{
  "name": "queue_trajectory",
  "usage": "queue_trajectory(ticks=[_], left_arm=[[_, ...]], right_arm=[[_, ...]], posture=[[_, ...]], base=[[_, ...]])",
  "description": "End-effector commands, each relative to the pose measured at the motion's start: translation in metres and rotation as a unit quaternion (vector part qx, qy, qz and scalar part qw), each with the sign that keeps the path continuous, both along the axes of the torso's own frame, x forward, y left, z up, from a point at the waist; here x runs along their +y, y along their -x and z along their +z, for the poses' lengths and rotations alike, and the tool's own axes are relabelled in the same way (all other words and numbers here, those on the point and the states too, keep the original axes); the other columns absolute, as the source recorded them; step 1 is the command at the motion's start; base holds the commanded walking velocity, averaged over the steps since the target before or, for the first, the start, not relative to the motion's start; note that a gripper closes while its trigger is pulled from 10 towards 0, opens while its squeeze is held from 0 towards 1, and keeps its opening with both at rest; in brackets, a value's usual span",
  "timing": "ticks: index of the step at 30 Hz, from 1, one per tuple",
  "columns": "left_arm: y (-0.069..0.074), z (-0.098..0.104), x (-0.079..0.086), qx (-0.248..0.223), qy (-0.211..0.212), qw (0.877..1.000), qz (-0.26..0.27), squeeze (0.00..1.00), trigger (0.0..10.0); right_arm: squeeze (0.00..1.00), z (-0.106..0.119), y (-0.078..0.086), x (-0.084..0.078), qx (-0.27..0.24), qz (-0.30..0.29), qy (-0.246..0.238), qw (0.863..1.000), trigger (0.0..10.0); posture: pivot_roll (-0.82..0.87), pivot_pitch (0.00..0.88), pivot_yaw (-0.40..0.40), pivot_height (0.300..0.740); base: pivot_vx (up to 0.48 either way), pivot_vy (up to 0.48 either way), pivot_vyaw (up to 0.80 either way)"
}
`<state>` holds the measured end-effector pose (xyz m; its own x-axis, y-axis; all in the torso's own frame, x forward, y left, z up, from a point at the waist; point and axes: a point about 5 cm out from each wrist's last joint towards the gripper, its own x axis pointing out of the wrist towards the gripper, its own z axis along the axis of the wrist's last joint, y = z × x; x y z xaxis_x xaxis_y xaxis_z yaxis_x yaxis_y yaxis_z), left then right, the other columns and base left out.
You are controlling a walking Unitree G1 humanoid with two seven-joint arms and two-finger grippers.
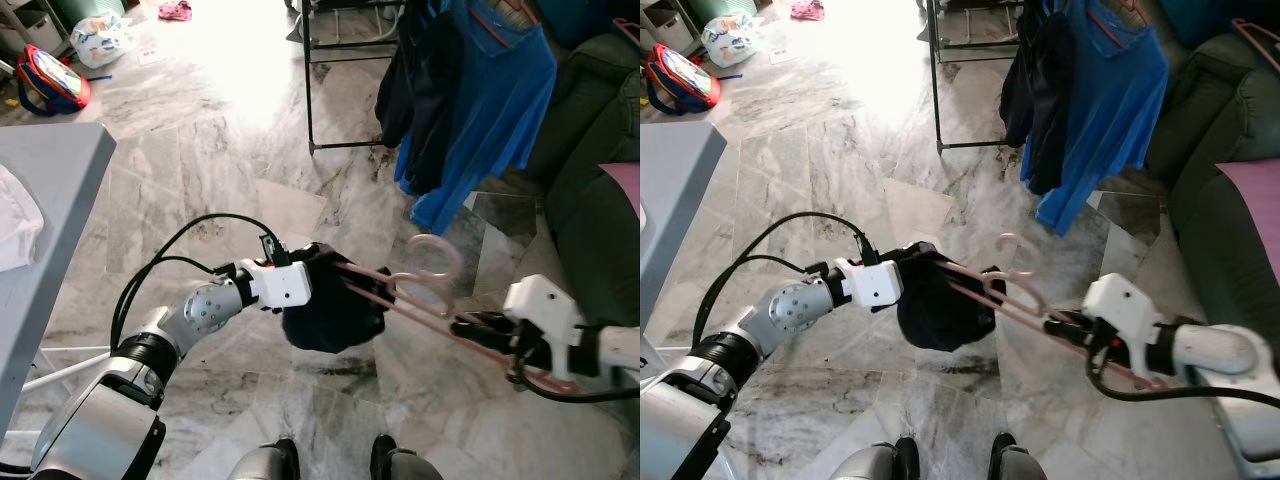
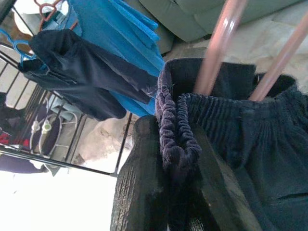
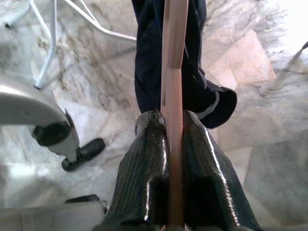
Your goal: Hang hanger
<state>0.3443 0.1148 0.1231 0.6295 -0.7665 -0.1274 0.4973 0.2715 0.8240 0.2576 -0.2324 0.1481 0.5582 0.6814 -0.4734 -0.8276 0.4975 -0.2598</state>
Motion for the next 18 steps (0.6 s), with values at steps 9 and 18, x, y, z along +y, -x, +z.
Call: queue_trajectory(ticks=[9, 18], left_arm=[[0.010, 0.003, -0.013, 0.001, 0.026, 0.998, -0.056, 0.00, 10.0], [0.020, 0.000, -0.027, 0.028, 0.033, 0.993, -0.113, 0.00, 10.0]], right_arm=[[0.00, -0.022, -0.011, 0.019, 0.011, 0.062, 0.020, 0.998, 10.0], [0.00, -0.039, -0.024, 0.031, -0.029, 0.073, 0.043, 0.996, 10.0]], posture=[[0.01, 0.231, 0.061, 0.740], [0.01, 0.233, 0.063, 0.740]], base=[[0.000, 0.000, 0.00], [0.000, 0.000, 0.00]])
